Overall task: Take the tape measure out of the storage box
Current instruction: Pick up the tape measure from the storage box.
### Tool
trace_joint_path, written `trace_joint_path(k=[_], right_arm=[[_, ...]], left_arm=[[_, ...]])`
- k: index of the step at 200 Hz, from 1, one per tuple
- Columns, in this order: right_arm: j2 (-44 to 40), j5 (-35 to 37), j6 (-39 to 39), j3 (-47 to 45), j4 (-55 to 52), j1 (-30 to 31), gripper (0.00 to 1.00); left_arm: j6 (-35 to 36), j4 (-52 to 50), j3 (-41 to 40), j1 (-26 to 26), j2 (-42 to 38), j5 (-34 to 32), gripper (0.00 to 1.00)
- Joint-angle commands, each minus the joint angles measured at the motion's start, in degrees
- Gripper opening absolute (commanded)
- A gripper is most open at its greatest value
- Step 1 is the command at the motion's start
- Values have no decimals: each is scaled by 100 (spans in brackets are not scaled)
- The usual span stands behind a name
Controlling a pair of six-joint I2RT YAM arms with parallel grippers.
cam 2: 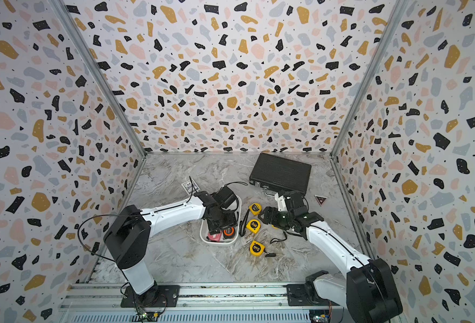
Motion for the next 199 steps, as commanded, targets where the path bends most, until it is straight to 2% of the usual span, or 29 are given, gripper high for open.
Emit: trace_joint_path(k=[1,102,124,147,177,199], right_arm=[[-148,-4,-103,7,-143,-29,76],[-166,5,-68,-10,-132,-40,77],[-149,12,-56,3,-119,-40,77],[-148,13,-42,11,-103,-40,77],[-167,-43,-25,26,-73,-40,77],[-216,-163,8,4,35,-40,77]], left_arm=[[-14,61,29,-74,135,-51,75],[48,7,201,-160,518,-84,71],[43,36,222,-165,603,-76,67],[31,19,248,-166,586,-74,56],[0,-99,312,-166,366,-110,22],[-46,-275,400,-169,67,-197,1]])
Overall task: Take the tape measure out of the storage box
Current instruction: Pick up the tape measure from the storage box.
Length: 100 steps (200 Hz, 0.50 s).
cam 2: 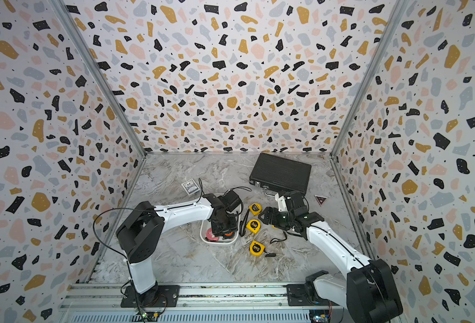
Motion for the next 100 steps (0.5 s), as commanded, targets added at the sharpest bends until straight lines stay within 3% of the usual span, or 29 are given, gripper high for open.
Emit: trace_joint_path(k=[1,50,100], right_arm=[[-200,-141,22,2,88,-18,77],[-484,-503,145,-88,408,-18,78],[-1139,-560,374,-244,775,196,79]], left_arm=[[-50,-272,286,-34,-457,-165,0],[-354,-618,502,-30,-1269,-423,0],[-903,-334,1034,-44,-1691,-383,0]])
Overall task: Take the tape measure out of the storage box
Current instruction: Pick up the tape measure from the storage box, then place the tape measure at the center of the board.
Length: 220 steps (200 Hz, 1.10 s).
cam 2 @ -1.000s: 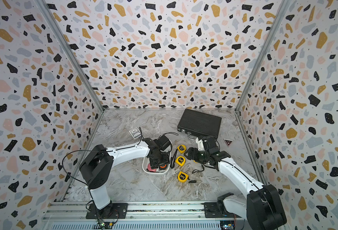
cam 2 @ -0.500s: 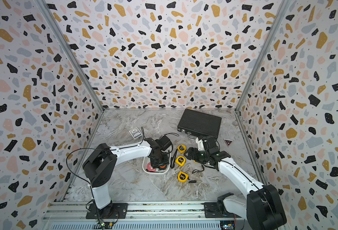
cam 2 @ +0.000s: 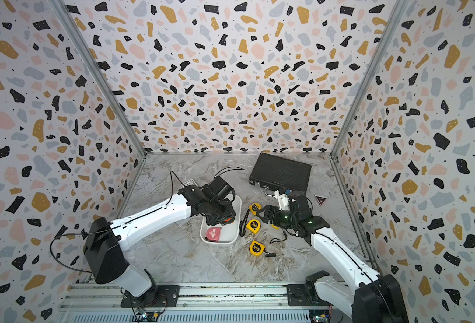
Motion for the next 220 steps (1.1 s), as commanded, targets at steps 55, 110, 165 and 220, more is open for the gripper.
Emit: trace_joint_path(k=[55,110,165,220], right_arm=[[-1198,483,440,-286,930,649,79],[-1473,868,403,-261,1310,827,84],[-1277,954,379,-166,1500,872,88],[-1145,1058,367,-190,1712,866,81]], left_arm=[[-864,550,1276,-144,85,174,0],[-1339,1143,1461,-317,280,522,0],[-1596,1623,1445,-443,400,874,0],[-1884,1860,1201,-562,322,1241,0]])
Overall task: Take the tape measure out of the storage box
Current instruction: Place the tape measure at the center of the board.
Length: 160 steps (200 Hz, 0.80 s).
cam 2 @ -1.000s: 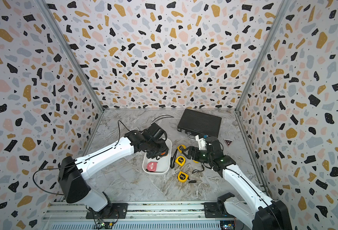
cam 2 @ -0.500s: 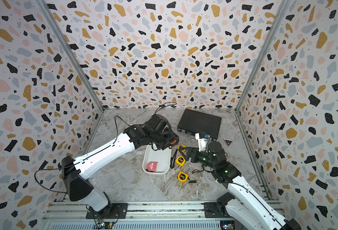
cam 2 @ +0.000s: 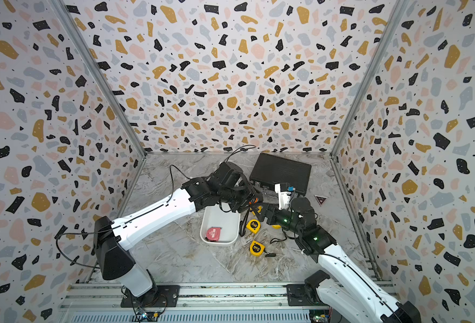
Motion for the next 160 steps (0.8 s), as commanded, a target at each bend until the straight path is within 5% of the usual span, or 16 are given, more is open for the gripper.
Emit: trace_joint_path(k=[1,31,68,89,109,131,160], right_arm=[[-5,105,-48,100,278,22,81],[-65,200,-51,61,310,26,64],[-170,285,-35,21,212,22,30],[-216,341,-43,17,81,24,22],[-263,449,-118,54,-154,-3,21],[-269,486,-155,78,-452,-158,21],[-300,271,-90,-20,-830,-825,21]], left_arm=[[-176,462,-96,-81,-105,258,0],[-252,521,-228,-137,-132,318,0],[-256,569,-232,-157,-89,349,0],[-234,616,-190,-158,-24,374,0],[-92,610,-110,-150,33,338,57],[146,398,32,-131,89,267,97],[304,196,-47,-88,32,165,100]])
